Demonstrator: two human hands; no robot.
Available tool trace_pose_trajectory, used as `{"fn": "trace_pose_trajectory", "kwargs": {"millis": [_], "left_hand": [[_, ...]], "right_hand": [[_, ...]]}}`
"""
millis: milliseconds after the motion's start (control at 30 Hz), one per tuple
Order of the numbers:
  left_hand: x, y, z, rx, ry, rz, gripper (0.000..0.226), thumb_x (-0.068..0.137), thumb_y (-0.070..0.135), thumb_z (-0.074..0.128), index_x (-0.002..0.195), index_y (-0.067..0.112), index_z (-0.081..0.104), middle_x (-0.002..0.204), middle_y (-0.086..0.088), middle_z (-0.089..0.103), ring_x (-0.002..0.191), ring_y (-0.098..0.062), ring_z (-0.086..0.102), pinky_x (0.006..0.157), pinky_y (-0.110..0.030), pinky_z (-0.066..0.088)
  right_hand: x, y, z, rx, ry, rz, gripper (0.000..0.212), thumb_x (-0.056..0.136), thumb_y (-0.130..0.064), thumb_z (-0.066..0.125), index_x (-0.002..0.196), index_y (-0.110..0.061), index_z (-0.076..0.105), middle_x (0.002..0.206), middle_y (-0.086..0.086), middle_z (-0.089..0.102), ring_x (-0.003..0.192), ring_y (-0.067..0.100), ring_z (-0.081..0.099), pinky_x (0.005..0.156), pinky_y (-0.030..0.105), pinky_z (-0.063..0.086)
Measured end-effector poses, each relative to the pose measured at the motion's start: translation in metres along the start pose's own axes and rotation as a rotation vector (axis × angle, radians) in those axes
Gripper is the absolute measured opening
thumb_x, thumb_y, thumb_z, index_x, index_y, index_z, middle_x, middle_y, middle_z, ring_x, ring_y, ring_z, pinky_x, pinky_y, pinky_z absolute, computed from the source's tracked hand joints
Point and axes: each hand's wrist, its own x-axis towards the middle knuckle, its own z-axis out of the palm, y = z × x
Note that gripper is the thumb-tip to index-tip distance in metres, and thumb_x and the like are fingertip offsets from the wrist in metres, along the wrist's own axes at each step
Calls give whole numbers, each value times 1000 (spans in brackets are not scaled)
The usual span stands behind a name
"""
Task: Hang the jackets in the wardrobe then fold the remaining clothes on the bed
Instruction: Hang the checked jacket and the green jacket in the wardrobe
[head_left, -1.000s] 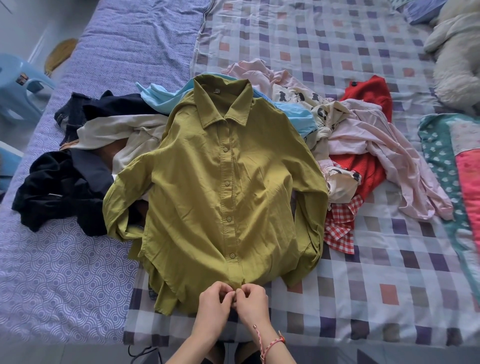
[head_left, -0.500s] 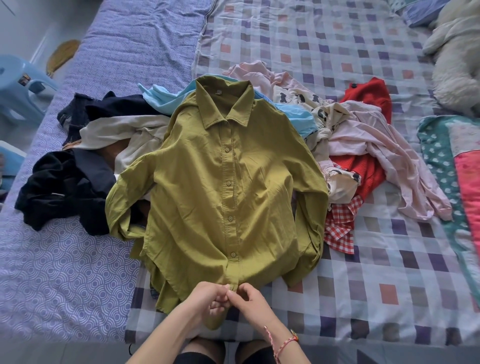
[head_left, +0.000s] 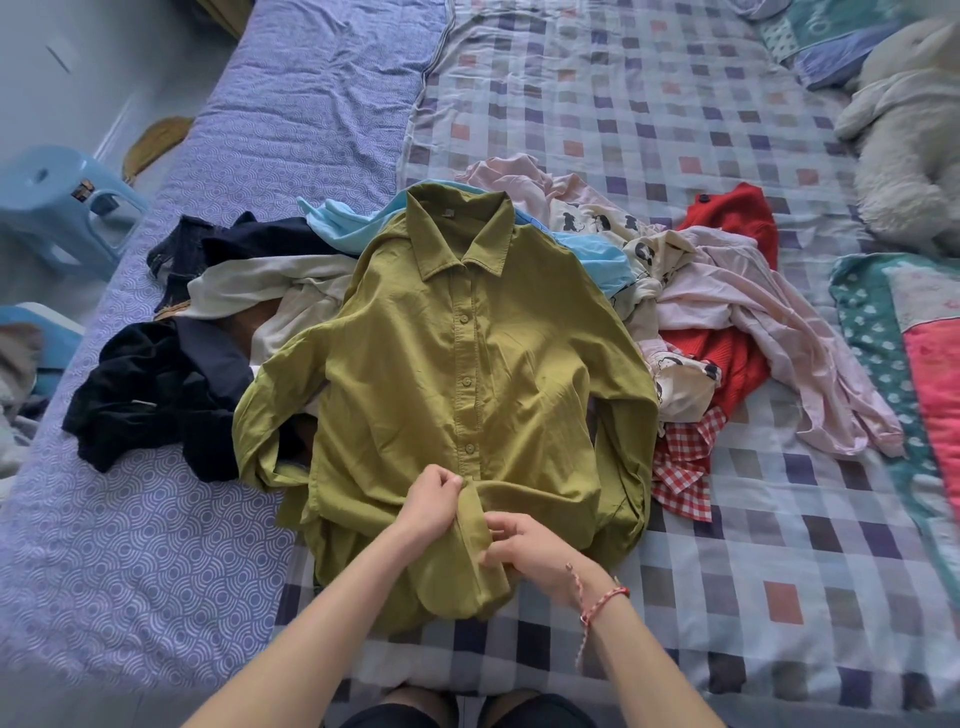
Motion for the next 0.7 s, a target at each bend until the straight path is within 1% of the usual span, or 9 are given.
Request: {"fn": "trace_pose_trajectory", "kwargs": {"millis": [67,133,267,300,334,400,467,567,701], "left_hand": [[2,8,-4,-51,29,-12,25,98,17,43,73,17,49,76,3,50,74,-13,47,65,-26,36],[4,13,-8,-191,-24,-77,30,99,16,42,73,13,56,70,0,53,64,-11,47,57,-25,38],[1,13,-16,-564,-165,-313,30,99,18,42,82,3,63,68,-10,64,63,-20,60,58,-26,49],[1,13,-18,-613,-197,-346,31,99,18,43,79,4,62,62,-9,65,58,-19,62,53,-25,50],[0,12,-19,-644,-219,-372,31,99,18,43,78,4,61,57,-8,66,53,-18,63,50,-24,50],[0,9,-22,-691,-248,-403,31,98,17,43,76,3,60,52,-8,65,44,-15,63,45,-22,51],[1,6,-24,-729,-259,-437,31,98,18,44,77,3,61,53,-9,65,44,-16,62,46,-22,52],[3,3,-30,-790,-312,-492,32,97,22,45,80,0,60,56,-11,63,45,-19,61,47,-27,53],[-2,6,-34,-829,-343,-473,35,99,18,41,78,-3,58,53,-14,63,41,-22,61,39,-28,52]], "right_hand": [[-5,-10,6,99,-69,14,54,81,17,33,114,-13,63,106,9,67,95,21,65,83,34,56],[-4,-16,14,28,7,-20,48,86,16,30,112,-10,62,106,7,66,90,18,67,74,31,59],[15,-1,28,-248,480,-159,21,87,-2,52,102,-10,63,104,8,64,86,23,65,69,32,58],[18,3,29,-317,576,-173,17,83,-11,61,100,-14,58,104,4,60,89,20,61,74,30,56],[20,6,29,-389,621,-149,28,78,-23,67,100,-17,52,104,-1,55,93,17,57,77,29,52],[23,11,31,-541,642,-93,53,71,-40,71,108,-16,42,109,-1,46,100,17,50,83,30,46],[23,15,33,-759,657,-119,61,73,-46,65,117,-14,39,115,2,43,107,21,46,91,33,42],[22,20,43,-961,646,-196,44,84,-42,51,118,-16,44,116,1,48,107,21,47,94,33,38],[24,15,43,-737,682,-236,16,90,-27,50,97,-14,55,103,3,62,97,22,57,87,35,45]]}}
